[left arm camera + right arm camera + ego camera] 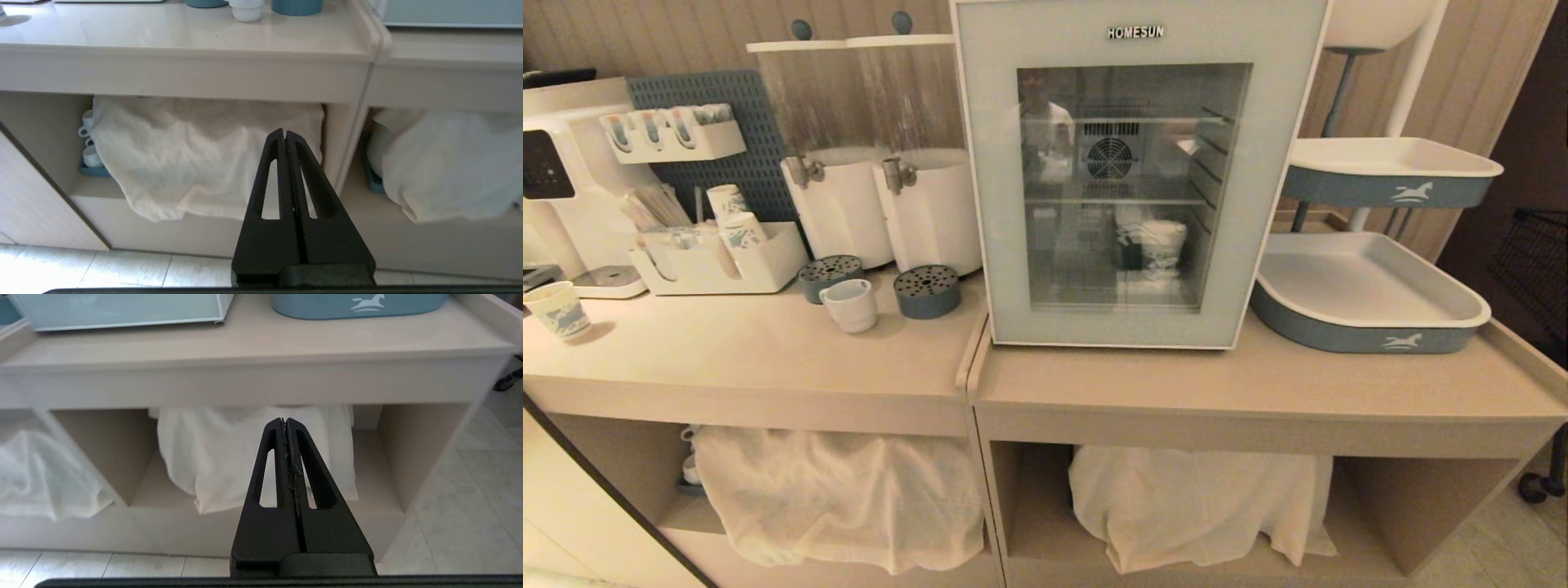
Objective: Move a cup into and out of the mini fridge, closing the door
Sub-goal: Open the freezer door
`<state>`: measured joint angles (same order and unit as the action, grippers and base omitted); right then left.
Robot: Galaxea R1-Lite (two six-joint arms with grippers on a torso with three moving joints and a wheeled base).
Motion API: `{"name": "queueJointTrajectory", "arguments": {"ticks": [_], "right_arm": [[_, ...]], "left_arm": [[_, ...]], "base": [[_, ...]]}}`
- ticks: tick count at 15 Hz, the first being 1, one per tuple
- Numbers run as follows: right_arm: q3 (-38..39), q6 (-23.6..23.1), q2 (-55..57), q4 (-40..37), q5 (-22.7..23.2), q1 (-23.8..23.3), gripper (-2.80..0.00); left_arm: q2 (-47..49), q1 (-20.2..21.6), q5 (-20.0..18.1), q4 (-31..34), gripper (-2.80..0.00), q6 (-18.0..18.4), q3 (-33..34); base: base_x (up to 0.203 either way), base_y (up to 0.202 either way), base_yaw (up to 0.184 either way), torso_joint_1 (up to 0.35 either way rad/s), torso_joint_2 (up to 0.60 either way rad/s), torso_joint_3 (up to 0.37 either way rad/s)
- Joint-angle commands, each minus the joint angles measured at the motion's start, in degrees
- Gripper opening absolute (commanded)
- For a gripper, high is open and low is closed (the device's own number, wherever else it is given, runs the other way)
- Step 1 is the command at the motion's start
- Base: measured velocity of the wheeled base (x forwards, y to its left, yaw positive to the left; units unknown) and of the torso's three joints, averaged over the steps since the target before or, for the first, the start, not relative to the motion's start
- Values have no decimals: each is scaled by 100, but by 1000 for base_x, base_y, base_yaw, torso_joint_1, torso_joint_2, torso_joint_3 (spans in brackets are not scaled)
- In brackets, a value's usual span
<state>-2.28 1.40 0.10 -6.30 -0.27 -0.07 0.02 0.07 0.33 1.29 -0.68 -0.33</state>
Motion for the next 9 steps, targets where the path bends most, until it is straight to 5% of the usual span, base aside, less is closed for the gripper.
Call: {"name": "queueJointTrajectory", "arguments": {"ticks": [1, 5, 9], "right_arm": [[-1, 0, 8, -3, 0, -1, -280], [-1, 0, 8, -3, 0, -1, -280], [-1, 0, 8, -11, 0, -1, -280]], "left_arm": [[-2, 1, 2, 3, -280, -2, -2], [-2, 1, 0, -10, -280, 10, 0], [6, 1, -24, -7, -280, 138, -125]], "base": [[196, 0, -2, 7, 2, 2], [169, 0, 2, 1, 5, 1], [0, 0, 0, 0, 0, 0]]}}
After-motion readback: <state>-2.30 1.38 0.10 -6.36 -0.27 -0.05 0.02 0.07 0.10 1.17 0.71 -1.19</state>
